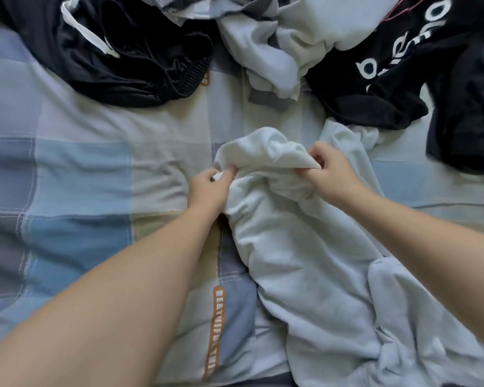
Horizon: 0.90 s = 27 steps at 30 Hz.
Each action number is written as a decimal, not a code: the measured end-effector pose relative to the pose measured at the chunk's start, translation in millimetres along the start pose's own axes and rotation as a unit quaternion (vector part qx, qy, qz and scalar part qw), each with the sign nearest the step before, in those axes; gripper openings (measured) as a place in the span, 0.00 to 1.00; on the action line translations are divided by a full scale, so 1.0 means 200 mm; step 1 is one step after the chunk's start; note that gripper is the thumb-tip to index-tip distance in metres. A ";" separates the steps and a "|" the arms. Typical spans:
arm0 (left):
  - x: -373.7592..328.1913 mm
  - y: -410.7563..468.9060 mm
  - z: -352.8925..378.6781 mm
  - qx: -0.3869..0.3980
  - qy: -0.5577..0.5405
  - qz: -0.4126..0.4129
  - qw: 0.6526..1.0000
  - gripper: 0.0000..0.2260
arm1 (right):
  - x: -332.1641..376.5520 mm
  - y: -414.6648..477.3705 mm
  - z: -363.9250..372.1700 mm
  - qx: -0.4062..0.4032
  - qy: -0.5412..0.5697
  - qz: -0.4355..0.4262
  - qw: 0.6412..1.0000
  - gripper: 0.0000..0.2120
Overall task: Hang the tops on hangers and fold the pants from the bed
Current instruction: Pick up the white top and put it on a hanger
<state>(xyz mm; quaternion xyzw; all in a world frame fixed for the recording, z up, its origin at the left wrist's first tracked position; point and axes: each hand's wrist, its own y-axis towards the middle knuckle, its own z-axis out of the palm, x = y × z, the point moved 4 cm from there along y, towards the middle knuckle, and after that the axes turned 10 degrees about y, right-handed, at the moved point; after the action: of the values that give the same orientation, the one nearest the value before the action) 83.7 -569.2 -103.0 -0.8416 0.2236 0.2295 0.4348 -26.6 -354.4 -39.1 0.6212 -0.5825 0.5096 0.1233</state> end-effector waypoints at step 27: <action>-1.57 -2.49 -0.36 -0.030 -0.001 0.378 0.925 0.10 | 1.09 -2.01 -1.89 -0.078 0.159 -0.196 0.964 0.17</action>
<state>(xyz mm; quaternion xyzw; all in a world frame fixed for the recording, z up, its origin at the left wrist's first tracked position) 135.9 -312.8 429.4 -0.7070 0.5180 0.3842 0.2901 85.9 -86.2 477.8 0.6230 -0.4601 0.5201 0.3600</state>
